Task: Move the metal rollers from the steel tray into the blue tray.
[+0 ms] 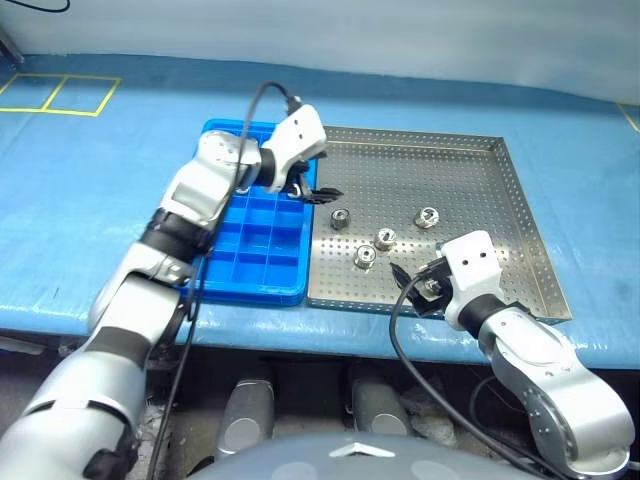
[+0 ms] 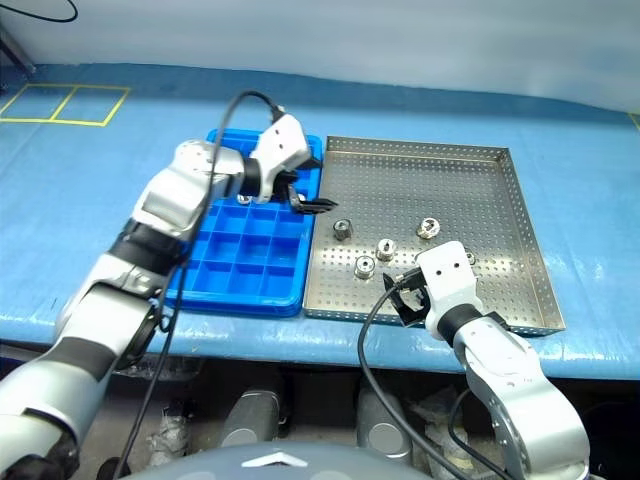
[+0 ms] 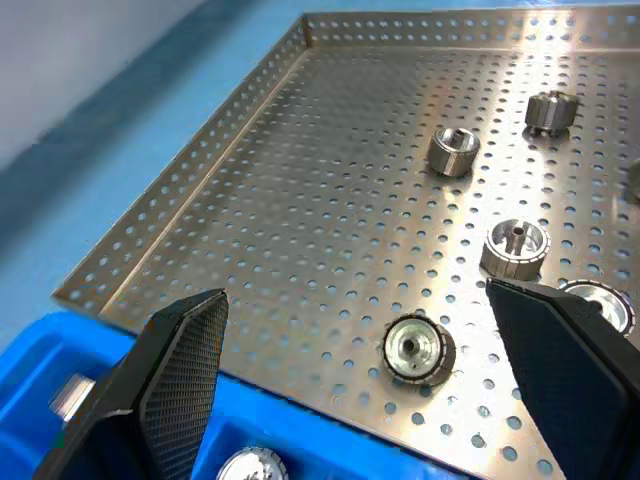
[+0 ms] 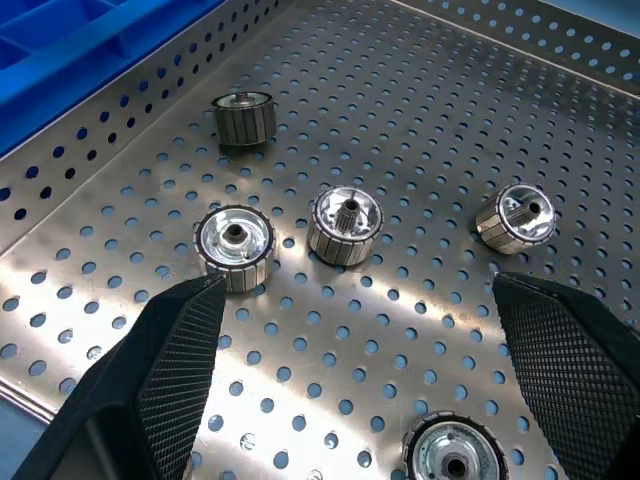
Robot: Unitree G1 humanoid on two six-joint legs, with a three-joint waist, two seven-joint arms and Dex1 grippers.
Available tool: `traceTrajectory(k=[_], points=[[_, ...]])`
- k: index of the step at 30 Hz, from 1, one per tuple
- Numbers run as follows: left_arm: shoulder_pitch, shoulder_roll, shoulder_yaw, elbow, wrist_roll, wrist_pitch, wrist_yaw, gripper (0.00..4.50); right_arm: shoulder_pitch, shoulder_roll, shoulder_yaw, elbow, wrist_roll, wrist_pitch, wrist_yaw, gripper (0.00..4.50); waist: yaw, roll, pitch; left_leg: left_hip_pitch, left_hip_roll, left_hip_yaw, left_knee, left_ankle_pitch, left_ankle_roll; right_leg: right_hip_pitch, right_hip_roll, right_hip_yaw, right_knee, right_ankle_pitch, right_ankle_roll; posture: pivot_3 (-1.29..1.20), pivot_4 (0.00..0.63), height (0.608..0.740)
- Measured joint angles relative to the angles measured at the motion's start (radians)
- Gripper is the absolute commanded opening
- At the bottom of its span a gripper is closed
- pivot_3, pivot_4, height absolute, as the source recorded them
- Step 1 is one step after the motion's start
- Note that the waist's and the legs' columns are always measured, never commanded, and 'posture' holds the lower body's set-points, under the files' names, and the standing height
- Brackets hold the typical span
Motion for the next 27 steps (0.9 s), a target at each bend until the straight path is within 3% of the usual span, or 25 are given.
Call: traceTrajectory(k=[6, 14, 18, 23, 27], points=[[-0.127, -0.124, -0.071, 0.362, 0.135, -0.157, -0.082, 4.5, 0.049, 0.033, 0.002, -0.009, -0.021, 0.0, -0.03, 4.46, -0.038, 0.0, 0.0, 0.0, 0.0, 0.002, 0.0, -0.001, 0.002, -0.001, 0.0, 0.003, 0.001, -0.001, 0.005, -0.19, 0.15, 0.74], [-0.159, -0.2, -0.095, 0.599, 0.261, -0.255, -0.049, 4.5, 0.069, 0.054, 0.002, -0.038, -0.034, 0.0, -0.052, 4.46, -0.056, 0.0, 0.0, 0.0, 0.0, 0.002, 0.001, -0.002, 0.003, -0.001, 0.0, 0.004, 0.001, 0.0, 0.005, -0.23, 0.15, 0.74], [-0.167, -0.225, -0.093, 0.64, 0.315, -0.28, -0.012, 3.68, 0.075, 0.068, 0.002, -0.041, -0.044, -0.001, -0.061, 4.5, -0.062, 0.0, 0.0, 0.001, 0.0, 0.002, 0.001, -0.002, 0.002, 0.0, 0.0, 0.005, 0.001, 0.002, 0.009, -0.23, 0.15, 0.74], [-0.166, -0.24, -0.086, 0.68, 0.35, -0.281, 0.01, 2.06, 0.076, 0.076, 0.002, -0.041, -0.054, -0.004, -0.066, 4.5, -0.084, 0.0, 0.0, 0.001, 0.0, 0.003, 0.001, -0.002, 0.003, 0.0, 0.0, 0.005, 0.002, 0.002, 0.009, -0.23, 0.15, 0.74], [-0.166, -0.241, -0.072, 0.682, 0.366, -0.284, 0.006, 1.9, 0.074, 0.082, 0.002, -0.041, -0.057, -0.007, -0.066, 4.5, -0.086, 0.0, 0.0, 0.001, 0.0, 0.003, 0.001, -0.002, 0.003, 0.0, 0.0, 0.005, 0.002, 0.002, 0.009, -0.22, 0.15, 0.74]])
